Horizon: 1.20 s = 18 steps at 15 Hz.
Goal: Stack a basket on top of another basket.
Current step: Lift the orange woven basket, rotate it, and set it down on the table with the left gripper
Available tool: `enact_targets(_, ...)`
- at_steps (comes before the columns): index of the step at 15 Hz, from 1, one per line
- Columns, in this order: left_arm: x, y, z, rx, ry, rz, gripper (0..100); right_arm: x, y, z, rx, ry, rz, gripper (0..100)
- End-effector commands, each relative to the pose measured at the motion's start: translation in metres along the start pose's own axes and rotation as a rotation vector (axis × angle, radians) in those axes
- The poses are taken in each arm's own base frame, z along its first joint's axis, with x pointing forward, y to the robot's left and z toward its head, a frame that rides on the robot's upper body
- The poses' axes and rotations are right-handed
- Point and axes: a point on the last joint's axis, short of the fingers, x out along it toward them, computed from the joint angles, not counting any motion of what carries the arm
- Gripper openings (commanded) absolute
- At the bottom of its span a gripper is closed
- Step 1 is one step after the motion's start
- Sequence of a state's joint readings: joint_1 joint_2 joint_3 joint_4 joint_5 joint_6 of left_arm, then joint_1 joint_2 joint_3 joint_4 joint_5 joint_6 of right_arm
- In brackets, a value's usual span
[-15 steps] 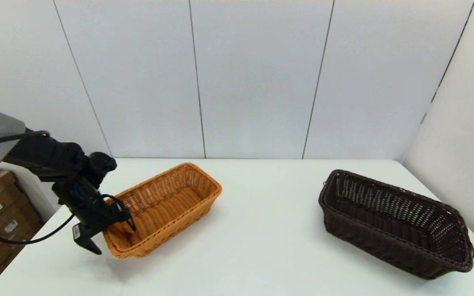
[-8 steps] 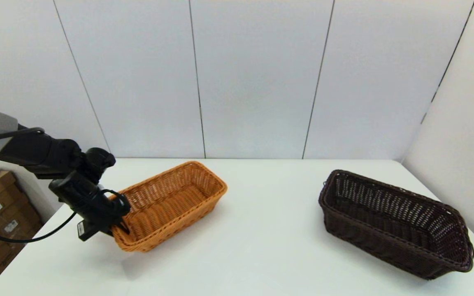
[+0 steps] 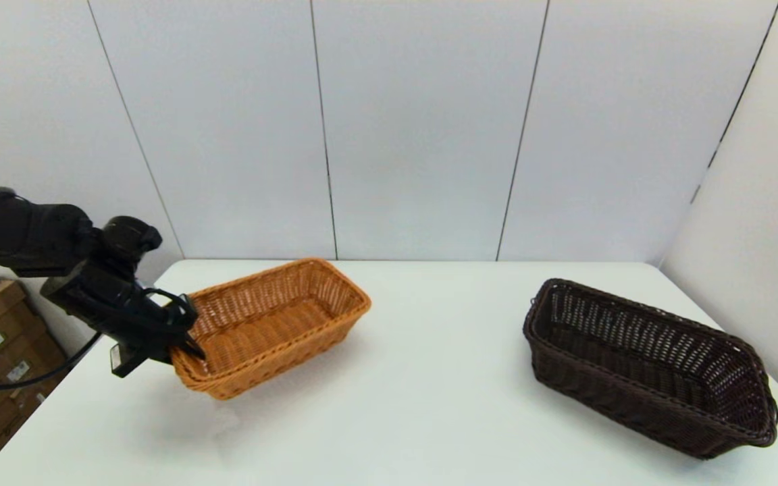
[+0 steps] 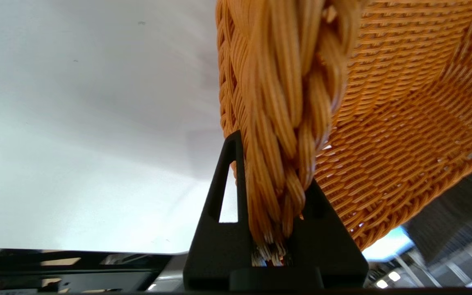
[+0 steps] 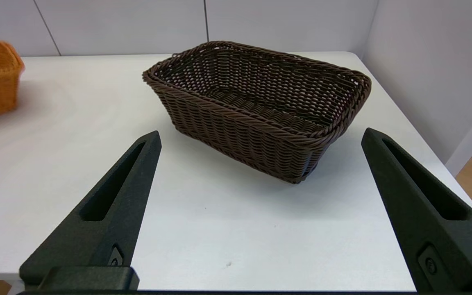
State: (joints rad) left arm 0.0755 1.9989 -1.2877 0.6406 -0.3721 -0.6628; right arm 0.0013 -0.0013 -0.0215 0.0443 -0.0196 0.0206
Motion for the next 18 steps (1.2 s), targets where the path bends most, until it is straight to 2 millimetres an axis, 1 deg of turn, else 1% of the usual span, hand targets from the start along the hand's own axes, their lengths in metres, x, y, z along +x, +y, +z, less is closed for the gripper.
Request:
enact_targets(1,-0.065,-0.011,-0.014,0.086,-0.134,-0.121,0,0.0,0.0,0.0,0.001,0.002,0.0,100)
enact_targets(3,-0.087,-0.021,-0.014,0.112,-0.173,-0.149,0,0.0,0.0,0.0,0.001,0.002,0.0,100)
enact_targets(5,-0.102,-0.031,-0.014,0.172,-0.196,-0.168,0,0.0,0.0,0.0,0.001,0.002,0.0,100)
enact_targets(6,-0.106,-0.036,-0.014,0.218,-0.2,-0.181,0,0.0,0.0,0.0,-0.001,0.002,0.0,100)
enact_targets(8,-0.102,-0.049,-0.017,0.304,-0.176,-0.188,0,0.0,0.0,0.0,0.001,0.002,0.0,100)
enact_targets(10,-0.086,-0.069,-0.027,0.426,-0.116,-0.178,0,0.0,0.0,0.0,0.001,0.002,0.0,100)
enact_targets(11,-0.074,-0.079,-0.033,0.476,-0.082,-0.172,0,0.0,0.0,0.0,-0.001,0.002,0.0,100)
enact_targets(14,-0.041,-0.111,-0.047,0.572,-0.006,-0.166,0,0.0,0.0,0.0,-0.001,0.002,0.0,100)
enact_targets(15,-0.027,-0.124,-0.053,0.605,0.02,-0.161,0,0.0,0.0,0.0,-0.001,0.002,0.0,100)
enact_targets(18,0.001,-0.144,-0.064,0.663,0.068,-0.15,0,0.0,0.0,0.0,0.001,0.002,0.0,100)
